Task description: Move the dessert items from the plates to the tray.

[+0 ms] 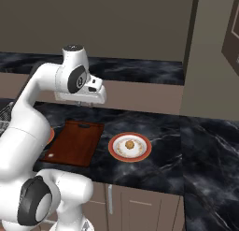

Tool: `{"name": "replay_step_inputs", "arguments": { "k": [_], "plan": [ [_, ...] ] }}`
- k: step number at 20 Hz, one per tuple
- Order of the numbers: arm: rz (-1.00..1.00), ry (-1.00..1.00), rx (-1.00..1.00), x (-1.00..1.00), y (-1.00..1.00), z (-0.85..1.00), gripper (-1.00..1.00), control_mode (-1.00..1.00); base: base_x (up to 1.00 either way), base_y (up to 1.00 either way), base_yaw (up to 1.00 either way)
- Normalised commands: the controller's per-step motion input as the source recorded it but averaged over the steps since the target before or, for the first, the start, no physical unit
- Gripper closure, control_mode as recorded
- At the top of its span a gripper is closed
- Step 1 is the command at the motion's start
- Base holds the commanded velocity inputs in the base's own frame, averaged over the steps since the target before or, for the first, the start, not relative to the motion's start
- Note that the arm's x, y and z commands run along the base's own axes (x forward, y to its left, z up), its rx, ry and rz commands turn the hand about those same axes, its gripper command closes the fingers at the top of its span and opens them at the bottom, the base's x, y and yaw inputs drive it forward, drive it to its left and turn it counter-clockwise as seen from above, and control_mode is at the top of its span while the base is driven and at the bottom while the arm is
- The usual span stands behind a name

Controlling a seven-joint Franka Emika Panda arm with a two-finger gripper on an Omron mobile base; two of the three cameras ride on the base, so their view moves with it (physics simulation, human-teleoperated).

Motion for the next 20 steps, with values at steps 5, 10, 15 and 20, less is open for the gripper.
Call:
{"name": "replay_step_inputs", "arguments": {
  "k": [5, 10, 15, 20],
  "plan": [
    [0.00, 0.00, 0.00, 0.00, 0.00, 0.00, -1.00, -1.00, 0.00, 0.00, 0.00],
    [0.00, 0.02, -0.04, 0.03, -0.09, -0.19, -1.00, -1.00, 0.00, 0.00, 0.00],
    [0.00, 0.10, -0.07, 0.05, -0.31, -0.39, -1.00, -1.00, 0.00, 0.00, 0.00],
    [0.00, 0.07, -0.01, 0.15, -0.47, -0.13, -1.00, -1.00, 0.00, 0.00, 0.00]
  ]
}}
